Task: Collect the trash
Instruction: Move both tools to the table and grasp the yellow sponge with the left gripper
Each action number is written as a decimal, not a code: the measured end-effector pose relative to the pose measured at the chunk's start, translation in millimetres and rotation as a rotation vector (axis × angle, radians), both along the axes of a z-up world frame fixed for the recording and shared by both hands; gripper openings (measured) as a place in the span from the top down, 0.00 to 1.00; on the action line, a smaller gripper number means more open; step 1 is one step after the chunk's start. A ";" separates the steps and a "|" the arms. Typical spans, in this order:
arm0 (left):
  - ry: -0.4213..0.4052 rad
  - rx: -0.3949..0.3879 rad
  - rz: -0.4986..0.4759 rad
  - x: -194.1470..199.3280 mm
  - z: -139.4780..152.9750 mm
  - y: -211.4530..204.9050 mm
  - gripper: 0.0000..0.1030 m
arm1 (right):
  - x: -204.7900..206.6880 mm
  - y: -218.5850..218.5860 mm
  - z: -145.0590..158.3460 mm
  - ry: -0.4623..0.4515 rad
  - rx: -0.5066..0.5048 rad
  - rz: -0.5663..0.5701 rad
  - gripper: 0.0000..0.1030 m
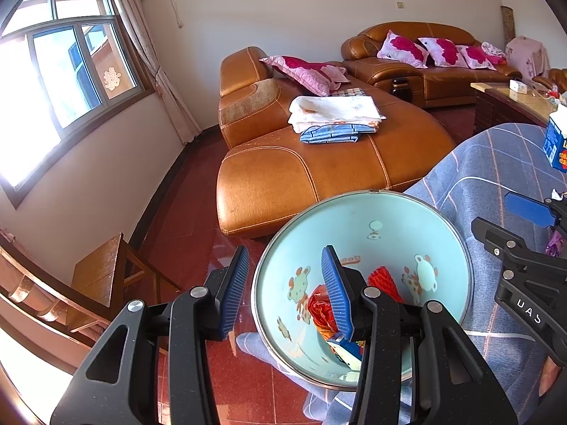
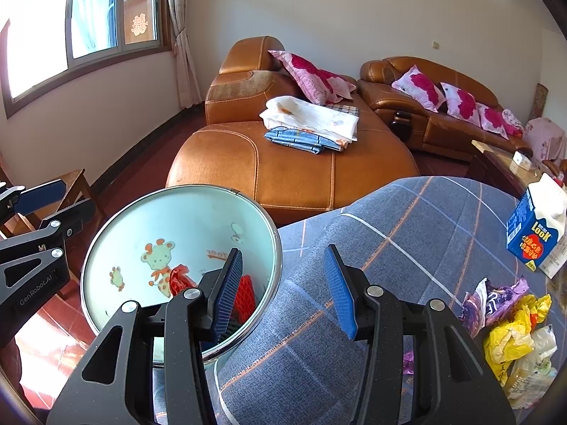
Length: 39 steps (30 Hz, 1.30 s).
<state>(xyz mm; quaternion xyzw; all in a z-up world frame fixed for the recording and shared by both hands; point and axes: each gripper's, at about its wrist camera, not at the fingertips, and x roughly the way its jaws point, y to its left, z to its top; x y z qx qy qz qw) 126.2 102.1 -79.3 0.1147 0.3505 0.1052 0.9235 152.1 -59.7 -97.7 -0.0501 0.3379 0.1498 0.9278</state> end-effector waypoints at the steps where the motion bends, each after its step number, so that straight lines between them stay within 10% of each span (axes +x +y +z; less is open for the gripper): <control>1: -0.002 0.001 -0.002 -0.8 0.8 -0.9 0.57 | -0.1 0.5 0.2 -0.001 0.000 -0.002 0.53; 17: -0.033 -0.042 -0.171 -35.7 15.1 -64.6 0.28 | -71.3 -62.9 39.5 -0.072 -0.041 -0.135 0.44; 26: 0.055 -0.103 -0.393 -71.3 -6.2 -146.7 0.22 | -162.1 -179.2 10.2 0.009 -0.036 -0.429 0.40; 39: 0.128 -0.070 -0.597 -118.4 -30.5 -237.7 0.19 | -215.5 -226.1 -6.9 0.025 -0.027 -0.587 0.36</control>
